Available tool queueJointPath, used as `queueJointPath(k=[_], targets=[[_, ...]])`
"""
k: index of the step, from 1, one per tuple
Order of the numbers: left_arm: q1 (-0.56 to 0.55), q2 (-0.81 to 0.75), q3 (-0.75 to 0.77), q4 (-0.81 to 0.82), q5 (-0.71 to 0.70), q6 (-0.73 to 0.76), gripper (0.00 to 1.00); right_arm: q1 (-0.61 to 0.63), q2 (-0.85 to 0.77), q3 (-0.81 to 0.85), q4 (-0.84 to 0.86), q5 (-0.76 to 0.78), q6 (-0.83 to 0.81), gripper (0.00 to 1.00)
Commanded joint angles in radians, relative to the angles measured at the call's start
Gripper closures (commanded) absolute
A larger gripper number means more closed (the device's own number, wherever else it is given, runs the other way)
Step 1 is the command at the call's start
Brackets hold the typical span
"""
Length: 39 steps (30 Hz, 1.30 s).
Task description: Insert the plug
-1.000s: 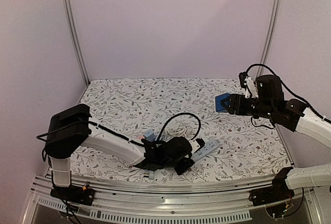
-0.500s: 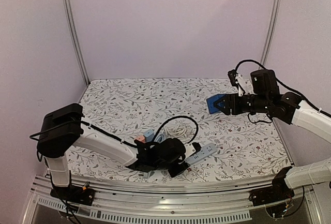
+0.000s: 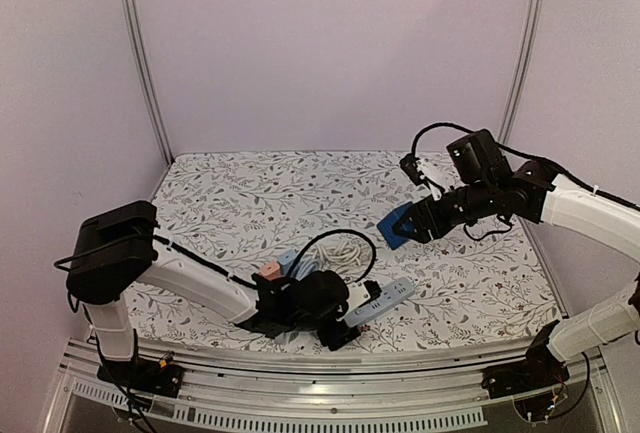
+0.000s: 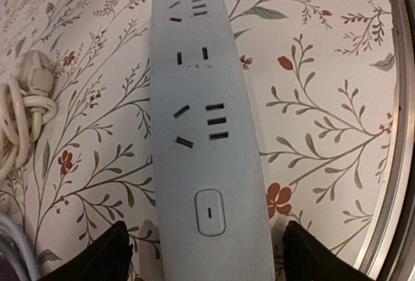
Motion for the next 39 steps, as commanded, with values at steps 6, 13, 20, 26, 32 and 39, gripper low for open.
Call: queueJointPath(k=[6, 13, 20, 26, 32, 39], targets=[[0.015, -0.044, -0.085, -0.018, -0.012, 0.035, 0.22, 0.058, 0.016, 0.026, -0.123, 0.109, -0.255, 1.0], [0.033, -0.043, -0.122, 0.028, 0.023, 0.072, 0.39, 0.098, 0.071, 0.02, -0.209, 0.149, -0.434, 1.0], [0.045, -0.085, -0.171, 0.072, 0.071, 0.128, 0.58, 0.106, 0.039, 0.006, -0.163, 0.075, -0.692, 1.0], [0.078, -0.098, -0.217, 0.117, 0.175, 0.211, 0.72, 0.126, 0.005, -0.017, -0.169, -0.074, -0.867, 1.0], [0.096, -0.085, -0.231, 0.113, 0.25, 0.299, 0.73, 0.184, 0.039, -0.035, -0.181, -0.176, -0.923, 1.0], [0.101, -0.1, -0.267, 0.139, 0.291, 0.339, 0.73, 0.26, 0.097, -0.006, -0.231, -0.163, -0.946, 1.0]])
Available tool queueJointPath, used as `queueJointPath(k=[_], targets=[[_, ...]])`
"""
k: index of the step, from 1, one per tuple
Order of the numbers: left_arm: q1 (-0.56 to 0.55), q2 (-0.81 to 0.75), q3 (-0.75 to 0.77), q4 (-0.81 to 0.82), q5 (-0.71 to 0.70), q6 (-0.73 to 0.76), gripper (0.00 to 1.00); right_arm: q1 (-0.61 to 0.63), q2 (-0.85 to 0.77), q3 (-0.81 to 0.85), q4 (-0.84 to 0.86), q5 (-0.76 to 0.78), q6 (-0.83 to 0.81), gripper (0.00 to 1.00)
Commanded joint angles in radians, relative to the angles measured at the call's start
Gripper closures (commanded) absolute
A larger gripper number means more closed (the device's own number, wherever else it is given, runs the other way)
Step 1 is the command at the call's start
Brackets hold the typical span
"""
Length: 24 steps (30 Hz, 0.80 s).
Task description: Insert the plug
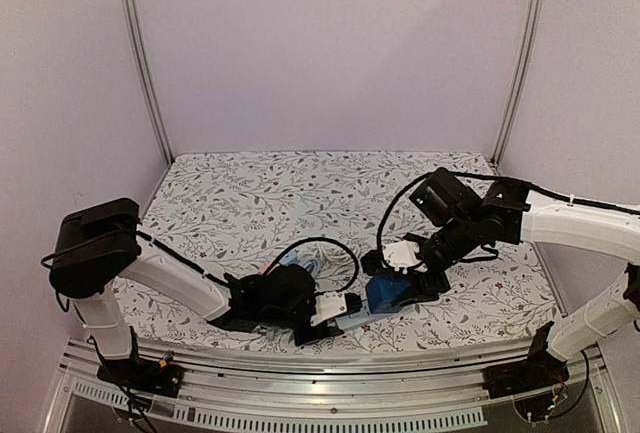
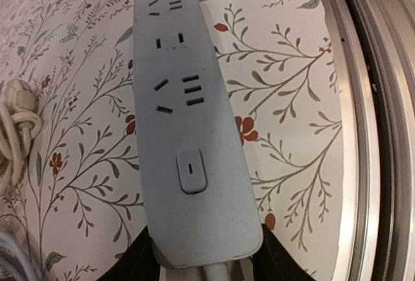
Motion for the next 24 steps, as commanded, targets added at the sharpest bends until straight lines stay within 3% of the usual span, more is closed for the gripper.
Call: queueJointPath(k=[1, 13, 22, 24], targets=[[0.02, -0.004, -0.057, -0.049, 0.06, 0.062, 0.73, 0.042, 0.023, 0.016, -0.043, -0.031, -0.055, 1.0], [0.025, -0.005, -0.078, -0.011, 0.092, 0.064, 0.67, 0.054, 0.091, 0.014, 0.021, -0.037, -0.098, 1.0], [0.037, -0.03, -0.127, 0.059, 0.092, 0.043, 0.36, 0.054, 0.166, 0.042, 0.038, -0.013, -0.109, 1.0], [0.039, -0.033, -0.135, 0.075, 0.091, 0.037, 0.22, 0.054, 0.167, 0.041, 0.051, -0.013, -0.115, 1.0]])
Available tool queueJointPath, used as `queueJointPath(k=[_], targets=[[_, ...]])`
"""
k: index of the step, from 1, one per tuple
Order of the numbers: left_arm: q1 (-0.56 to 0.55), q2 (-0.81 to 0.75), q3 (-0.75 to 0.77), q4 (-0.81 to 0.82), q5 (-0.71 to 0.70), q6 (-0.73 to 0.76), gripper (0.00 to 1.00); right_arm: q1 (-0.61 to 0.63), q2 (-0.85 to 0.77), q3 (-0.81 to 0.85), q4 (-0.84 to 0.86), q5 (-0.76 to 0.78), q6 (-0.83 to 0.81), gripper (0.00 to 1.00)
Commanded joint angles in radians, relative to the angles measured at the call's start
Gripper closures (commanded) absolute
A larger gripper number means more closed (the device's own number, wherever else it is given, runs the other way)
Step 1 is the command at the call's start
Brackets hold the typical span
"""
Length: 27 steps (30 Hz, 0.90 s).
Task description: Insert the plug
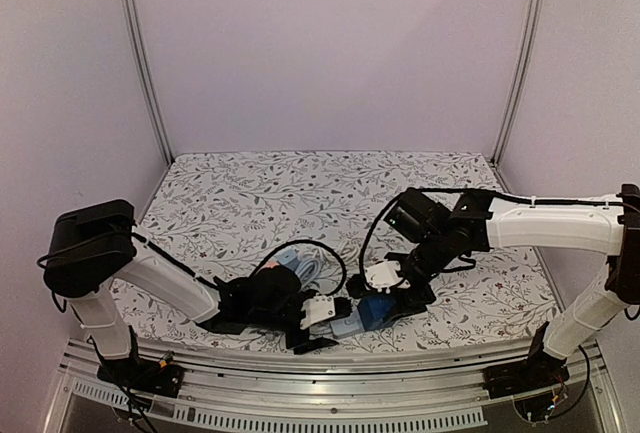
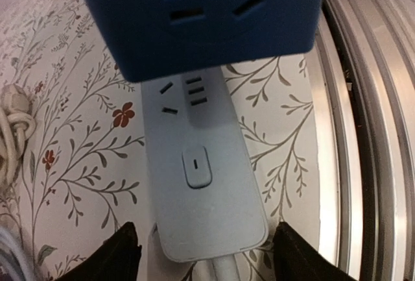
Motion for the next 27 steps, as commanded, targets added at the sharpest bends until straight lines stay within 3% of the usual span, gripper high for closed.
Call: queueJointPath(k=[1, 4, 8, 27], targets=[[0.021, -0.003, -0.044, -0.025, 0.012, -0.006, 0.18, 0.006, 0.008, 0.037, 0.042, -0.011, -0.041, 1.0], [0.023, -0.016, -0.058, -0.005, 0.02, -0.012, 0.08, 0.006, 0.018, 0.042, 0.047, -0.002, -0.045, 1.0], [0.03, -0.049, -0.089, 0.029, 0.028, -0.024, 0.05, 0.006, 0.041, 0.051, 0.049, 0.009, -0.049, 1.0], [0.058, -0.084, -0.131, 0.081, 0.068, -0.042, 0.09, 0.005, 0.102, 0.077, 0.041, 0.052, -0.07, 1.0]])
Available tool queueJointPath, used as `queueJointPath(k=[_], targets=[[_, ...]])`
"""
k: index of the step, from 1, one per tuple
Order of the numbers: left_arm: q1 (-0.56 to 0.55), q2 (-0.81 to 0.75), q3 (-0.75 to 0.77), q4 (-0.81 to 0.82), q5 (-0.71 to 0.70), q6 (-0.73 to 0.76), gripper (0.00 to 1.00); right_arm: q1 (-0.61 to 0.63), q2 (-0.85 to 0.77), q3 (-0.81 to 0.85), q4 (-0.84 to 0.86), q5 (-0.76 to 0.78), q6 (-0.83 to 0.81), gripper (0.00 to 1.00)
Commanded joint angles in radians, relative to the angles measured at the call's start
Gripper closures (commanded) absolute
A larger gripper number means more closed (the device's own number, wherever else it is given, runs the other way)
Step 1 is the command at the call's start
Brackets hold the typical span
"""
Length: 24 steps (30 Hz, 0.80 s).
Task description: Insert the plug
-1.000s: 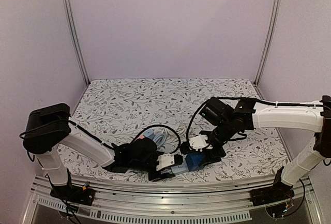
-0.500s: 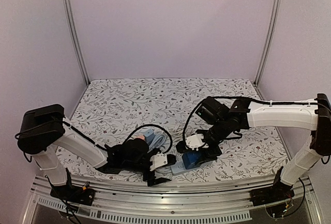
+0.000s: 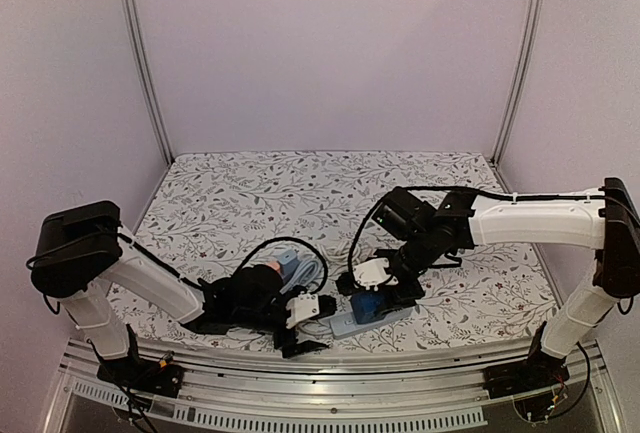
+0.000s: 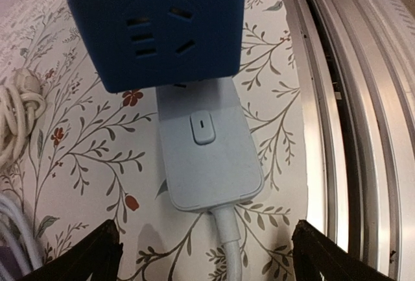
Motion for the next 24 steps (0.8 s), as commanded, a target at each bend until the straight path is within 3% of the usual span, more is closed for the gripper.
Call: queueJointPath(k=[1, 24], targets=[[0.021, -0.005, -0.016, -0.001, 0.007, -0.016, 0.09, 0.006, 0.013, 0.025, 0.0, -0.001, -0.033, 1.0], [0.032, -0.001, -0.013, -0.009, 0.003, -0.017, 0.17, 0.064, -0.016, 0.036, -0.052, 0.072, 0.008, 1.0]])
